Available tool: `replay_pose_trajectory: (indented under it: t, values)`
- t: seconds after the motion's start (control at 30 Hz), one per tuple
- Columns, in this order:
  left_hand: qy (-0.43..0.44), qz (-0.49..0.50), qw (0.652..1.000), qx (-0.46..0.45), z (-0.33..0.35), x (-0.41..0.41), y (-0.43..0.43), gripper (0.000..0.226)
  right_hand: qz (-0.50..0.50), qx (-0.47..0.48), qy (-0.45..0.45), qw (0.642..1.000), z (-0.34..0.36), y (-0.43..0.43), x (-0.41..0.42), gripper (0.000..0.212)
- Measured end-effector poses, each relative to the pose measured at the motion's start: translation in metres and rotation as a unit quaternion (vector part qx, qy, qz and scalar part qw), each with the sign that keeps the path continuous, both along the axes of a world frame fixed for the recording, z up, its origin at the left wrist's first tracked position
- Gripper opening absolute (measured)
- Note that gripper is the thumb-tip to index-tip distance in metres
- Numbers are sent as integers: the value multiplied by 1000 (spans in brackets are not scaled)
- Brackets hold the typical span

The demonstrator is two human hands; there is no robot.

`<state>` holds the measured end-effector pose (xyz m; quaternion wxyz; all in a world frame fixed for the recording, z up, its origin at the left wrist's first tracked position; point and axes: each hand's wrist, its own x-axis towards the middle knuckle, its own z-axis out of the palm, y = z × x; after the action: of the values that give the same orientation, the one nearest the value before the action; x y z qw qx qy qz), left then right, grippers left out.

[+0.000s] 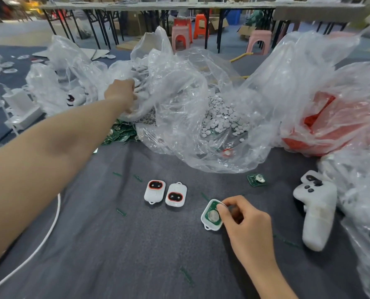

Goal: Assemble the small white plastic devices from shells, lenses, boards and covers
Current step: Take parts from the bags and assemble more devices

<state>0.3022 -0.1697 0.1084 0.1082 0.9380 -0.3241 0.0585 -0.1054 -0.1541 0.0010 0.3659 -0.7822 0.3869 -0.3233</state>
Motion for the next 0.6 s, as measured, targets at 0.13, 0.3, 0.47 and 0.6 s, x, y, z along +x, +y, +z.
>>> replay_pose_trajectory:
  t: [0.13,0.3,0.47,0.6]
  values:
    - [25,-16,998,-53,19,0,9,19,-6,-2,3,1000,1,-1,1,13]
    - [38,-7,961,-273,33,-21,29,16,-2,-17,9,1000,7,2,0,12]
    - [189,-25,781,-595,22,-123,72,12,-10,-19,18,1000,9,3,-1,30]
    - [427,-92,714,-546,-36,-230,104,6,25,-46,53,997,10,11,-5,47]
